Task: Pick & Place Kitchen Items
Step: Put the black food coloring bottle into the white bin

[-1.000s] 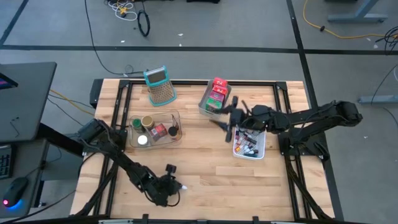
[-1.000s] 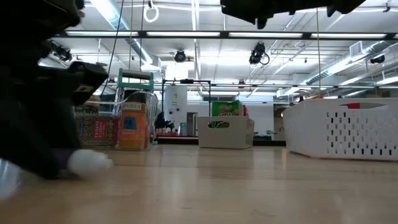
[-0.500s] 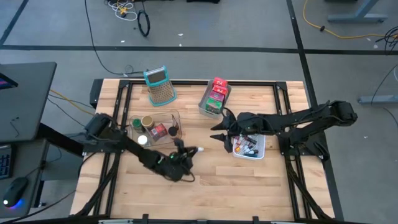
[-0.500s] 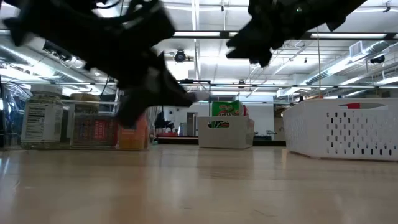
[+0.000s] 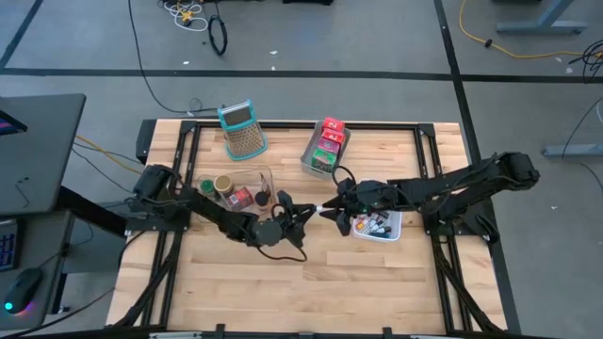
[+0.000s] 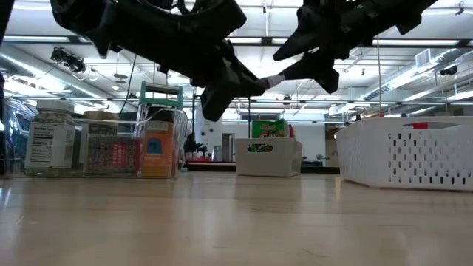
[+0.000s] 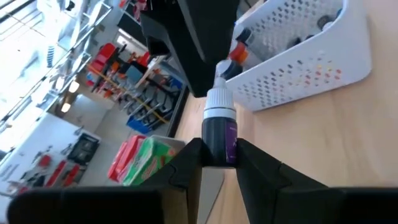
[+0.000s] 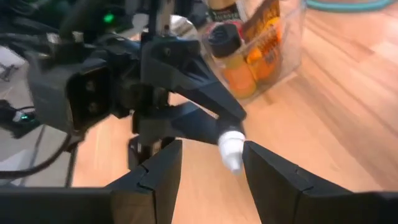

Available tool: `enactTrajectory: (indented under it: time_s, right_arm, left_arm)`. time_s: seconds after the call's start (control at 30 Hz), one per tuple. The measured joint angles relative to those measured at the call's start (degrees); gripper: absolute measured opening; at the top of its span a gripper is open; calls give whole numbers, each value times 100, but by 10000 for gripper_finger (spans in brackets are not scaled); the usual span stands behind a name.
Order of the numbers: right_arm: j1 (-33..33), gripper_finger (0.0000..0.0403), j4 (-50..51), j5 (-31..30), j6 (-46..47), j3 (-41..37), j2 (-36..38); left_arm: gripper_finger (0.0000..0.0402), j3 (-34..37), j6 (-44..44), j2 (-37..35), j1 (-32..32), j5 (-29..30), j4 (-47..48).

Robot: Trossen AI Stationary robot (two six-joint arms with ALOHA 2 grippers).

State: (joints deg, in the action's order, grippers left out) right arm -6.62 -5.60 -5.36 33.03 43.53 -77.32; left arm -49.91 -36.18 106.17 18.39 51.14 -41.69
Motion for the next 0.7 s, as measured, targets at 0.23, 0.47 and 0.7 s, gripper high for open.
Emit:
enactTrajectory:
  time_s: [0.23,0.47,0.7]
  right_arm:
    - [-152,181,14,-396,103,-7,-91]
    - [-147,181,4,-623,103,-7,-107]
    - [-147,178,8,-622,58,-7,-107]
  left_arm:
    - [97,-2,-23,-7,-76,-178,-255]
    - [98,-2,-12,-7,-87,-337,-291]
    - [98,-2,-8,-9,-190,-441,-400]
